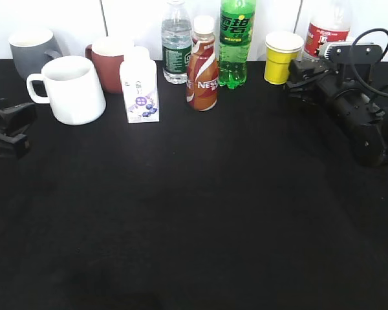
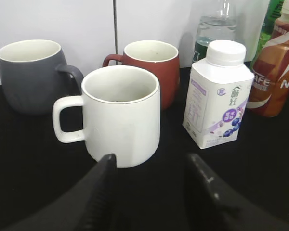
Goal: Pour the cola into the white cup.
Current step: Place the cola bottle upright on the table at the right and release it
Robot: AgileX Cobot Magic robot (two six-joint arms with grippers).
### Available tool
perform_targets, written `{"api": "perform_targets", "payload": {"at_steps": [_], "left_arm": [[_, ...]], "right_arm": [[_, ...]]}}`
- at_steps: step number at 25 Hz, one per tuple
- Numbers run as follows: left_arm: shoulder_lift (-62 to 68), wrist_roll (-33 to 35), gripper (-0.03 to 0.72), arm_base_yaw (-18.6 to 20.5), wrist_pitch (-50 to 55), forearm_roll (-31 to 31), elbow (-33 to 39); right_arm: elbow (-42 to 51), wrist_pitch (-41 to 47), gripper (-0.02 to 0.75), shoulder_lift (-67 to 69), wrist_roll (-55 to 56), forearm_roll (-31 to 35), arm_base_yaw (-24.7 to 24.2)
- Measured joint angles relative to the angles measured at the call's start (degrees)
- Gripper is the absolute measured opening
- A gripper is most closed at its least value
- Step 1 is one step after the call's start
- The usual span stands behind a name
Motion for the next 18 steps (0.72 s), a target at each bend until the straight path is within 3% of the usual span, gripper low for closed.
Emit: {"api": "perform_targets", "payload": {"at_steps": [4, 13, 15, 16, 18], "left_arm": [[0.0, -0.1, 0.349, 0.0, 0.2, 0.0, 0.0], [-0.5, -0.3, 0.350, 0.0, 3.5, 0.0, -0.1], [-3.7, -0.8, 0.350, 0.0, 14.2, 0.1, -3.2], [-6.5, -0.8, 0.351, 0.0, 26.2, 0.1, -7.6], [-8.2, -1.0, 0.351, 0.0, 48.3, -0.5, -15.1]], "right_arm": [[0.0, -0.2, 0.636, 0.0, 0.0, 0.0, 0.0], [11.7, 1.8, 0.644, -10.0, -0.8, 0.0, 0.0], [12.3, 12.3, 0.640, -17.8, -0.8, -1.7, 0.0], [12.3, 20.7, 0.633, -22.3, 0.6, -3.1, 0.0], [12.3, 48.5, 0.614, -31.8, 7.0, -6.2, 0.0]]}}
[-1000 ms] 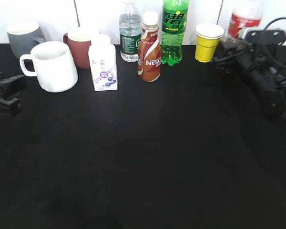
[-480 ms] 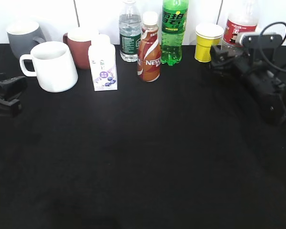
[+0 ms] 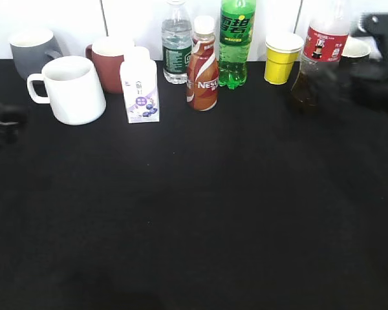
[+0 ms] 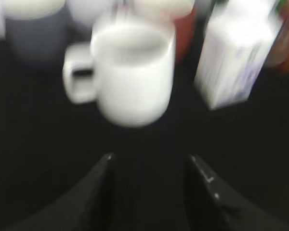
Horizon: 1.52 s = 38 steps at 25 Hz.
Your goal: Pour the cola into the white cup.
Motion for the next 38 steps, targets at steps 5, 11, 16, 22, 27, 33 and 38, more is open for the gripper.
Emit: {"api": "perform_targets", "payload": {"at_steps": [5, 11, 16, 22, 27, 33, 38], "left_arm": [[-0.5, -0.1, 0.353, 0.0, 41.9, -3.1, -11.1], [-14.8, 0.0, 0.530, 0.0, 55.6, -3.1, -11.7], [-43.1, 0.0, 0.540, 0.0, 59.6, -3.2, -11.1], [-56.2, 0.0, 0.503, 0.0, 56.4, -2.8, 0.8], [-55.8, 0.0, 0.501, 0.0, 53.7, -2.6, 2.1], [-55.6, 0.0, 0.500, 0.0, 53.7, -2.6, 2.1], [-55.7, 0.0, 0.500, 0.0, 53.7, -2.6, 2.1]], "right_arm": [[-3.2, 51.6, 0.595, -15.7, -2.2, 2.6, 0.0], [-4.0, 64.3, 0.595, -39.5, -3.2, 6.2, 0.0], [-1.5, 80.2, 0.593, -66.8, -3.2, 6.2, 0.0], [11.6, 81.7, 0.593, -85.8, -3.2, 5.6, 0.0], [14.2, 77.6, 0.593, -85.8, -3.4, 6.2, 0.0], [14.2, 77.0, 0.593, -85.8, -3.6, 6.2, 0.0], [14.2, 77.0, 0.592, -85.8, -3.7, 6.2, 0.0]]}}
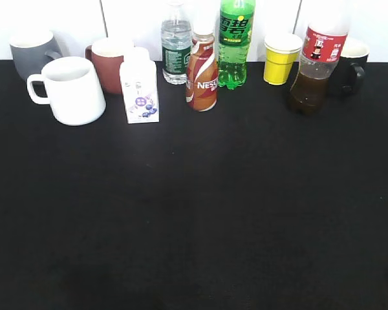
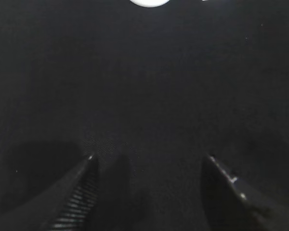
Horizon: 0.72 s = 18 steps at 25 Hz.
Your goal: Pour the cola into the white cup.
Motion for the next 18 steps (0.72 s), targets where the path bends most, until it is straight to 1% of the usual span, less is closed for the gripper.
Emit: {"api": "perform_targets", "payload": {"at_steps": [1, 2, 3, 5, 6, 7, 9, 10, 18], "left_arm": [[-0.4, 0.0, 0.500, 0.1, 0.0, 0.0, 0.0], [-1.3, 0.0, 0.500, 1.1, 0.0, 0.0, 0.0], [-2.4, 0.0, 0.500, 3.3, 0.0, 0.0, 0.0], [-6.2, 0.0, 0.500, 9.2, 0.0, 0.0, 0.0], [-8.7, 0.0, 0.500, 12.0, 0.0, 0.0, 0.0], [-10.7, 0.0, 0.500, 14.7, 0.0, 0.0, 0.0], [-12.5, 0.0, 0.500, 17.9, 0.1, 0.0, 0.0], [-12.5, 0.0, 0.500, 18.4, 0.1, 0.0, 0.0], [-12.5, 0.0, 0.500, 18.5, 0.0, 0.0, 0.0]], "right_arm": [[0.0, 0.0, 0.592, -0.3, 0.0, 0.0, 0.0], [0.0, 0.0, 0.592, -1.0, 0.0, 0.0, -0.4], [0.0, 0.0, 0.592, -1.8, 0.0, 0.0, -1.8], [0.0, 0.0, 0.592, -2.9, 0.0, 0.0, -7.0], [0.0, 0.0, 0.592, -4.2, 0.0, 0.0, -8.8], [0.0, 0.0, 0.592, -5.8, 0.0, 0.0, -9.5], [0.0, 0.1, 0.592, -8.3, 0.0, 0.0, -9.5], [0.0, 0.1, 0.592, -8.3, 0.0, 0.0, -9.5], [0.0, 0.0, 0.592, -8.5, 0.0, 0.0, -9.5]]}}
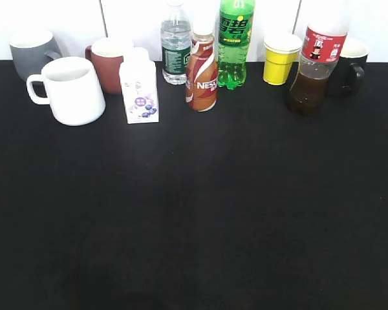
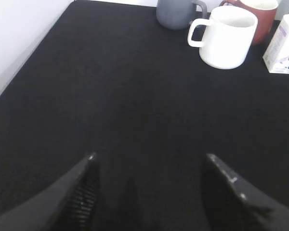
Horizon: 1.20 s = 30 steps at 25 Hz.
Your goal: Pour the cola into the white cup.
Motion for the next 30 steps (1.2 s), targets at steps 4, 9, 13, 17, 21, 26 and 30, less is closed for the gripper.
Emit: {"api": "perform_targets", "payload": {"at_steps": [4, 9, 13, 17, 21, 26, 30], "left_arm": [[0.0, 0.0, 0.500, 0.0, 0.0, 0.0, 0.0], [0.0, 0.8, 0.500, 0.0, 0.0, -0.3, 0.0], [0.0, 8.6, 0.500, 0.0, 0.0, -3.3, 0.1], [0.0, 8.9, 0.500, 0.0, 0.0, -3.3, 0.1], [0.0, 8.9, 0.500, 0.0, 0.0, -3.3, 0.1], [0.0, 8.9, 0.500, 0.0, 0.0, -3.3, 0.1], [0.0, 8.9, 0.500, 0.0, 0.0, -3.3, 0.1]], "right_arm": [[0.0, 0.0, 0.592, 0.0, 0.0, 0.3, 0.0], [0.0, 0.0, 0.592, 0.0, 0.0, 0.0, 0.0], [0.0, 0.0, 0.592, 0.0, 0.0, 0.3, 0.0], [0.0, 0.0, 0.592, 0.0, 0.0, 0.3, 0.0], [0.0, 0.0, 0.592, 0.0, 0.0, 0.0, 0.0], [0.0, 0.0, 0.592, 0.0, 0.0, 0.0, 0.0], [0.0, 0.0, 0.592, 0.0, 0.0, 0.3, 0.0]]}}
